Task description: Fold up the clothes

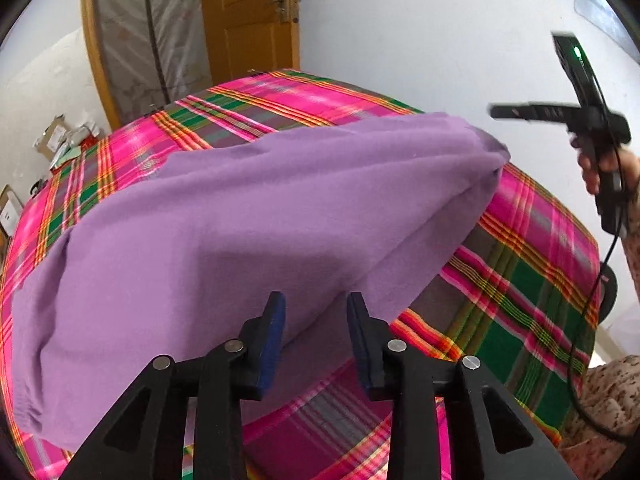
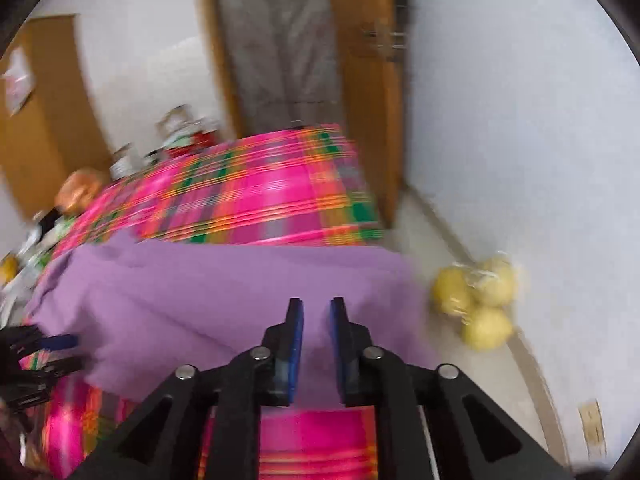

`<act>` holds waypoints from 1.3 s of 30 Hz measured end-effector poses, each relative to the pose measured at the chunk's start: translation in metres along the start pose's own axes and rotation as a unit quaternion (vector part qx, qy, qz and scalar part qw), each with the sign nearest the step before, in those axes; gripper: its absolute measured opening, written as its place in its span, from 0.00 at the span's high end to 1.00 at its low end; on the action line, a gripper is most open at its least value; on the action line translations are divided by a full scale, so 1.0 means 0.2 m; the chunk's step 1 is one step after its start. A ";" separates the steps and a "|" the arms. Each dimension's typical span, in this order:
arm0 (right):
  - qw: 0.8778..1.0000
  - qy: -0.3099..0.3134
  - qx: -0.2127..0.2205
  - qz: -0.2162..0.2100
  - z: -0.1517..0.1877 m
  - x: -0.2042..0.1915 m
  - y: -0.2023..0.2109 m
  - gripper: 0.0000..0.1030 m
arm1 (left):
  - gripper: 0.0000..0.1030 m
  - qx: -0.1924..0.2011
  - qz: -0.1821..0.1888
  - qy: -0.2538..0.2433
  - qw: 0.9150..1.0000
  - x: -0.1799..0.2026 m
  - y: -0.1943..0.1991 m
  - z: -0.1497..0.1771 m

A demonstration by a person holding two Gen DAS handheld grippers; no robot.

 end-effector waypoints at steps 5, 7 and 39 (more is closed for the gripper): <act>0.991 0.131 -0.037 0.013 0.17 -0.23 -0.11 0.62 | 0.67 -0.009 -0.012 -0.004 1.000 0.00 -0.05 0.02; 0.988 0.143 -0.050 0.013 0.22 -0.22 -0.13 0.60 | 0.65 -0.013 -0.019 -0.007 1.000 -0.01 -0.05 0.02; 0.994 0.093 -0.053 0.013 0.26 -0.14 -0.07 0.97 | 0.94 0.031 0.021 -0.029 0.999 0.03 0.12 -0.01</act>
Point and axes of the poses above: each gripper's, at about its wrist camera, not at the fingertips, and y roughly against the way its jaws point, x to its right, z to its underside, the point moved 10 cm from there along -y, roughly the way its jaws point, and after that the axes turned 6 degrees about -x, right-handed, at the moved point
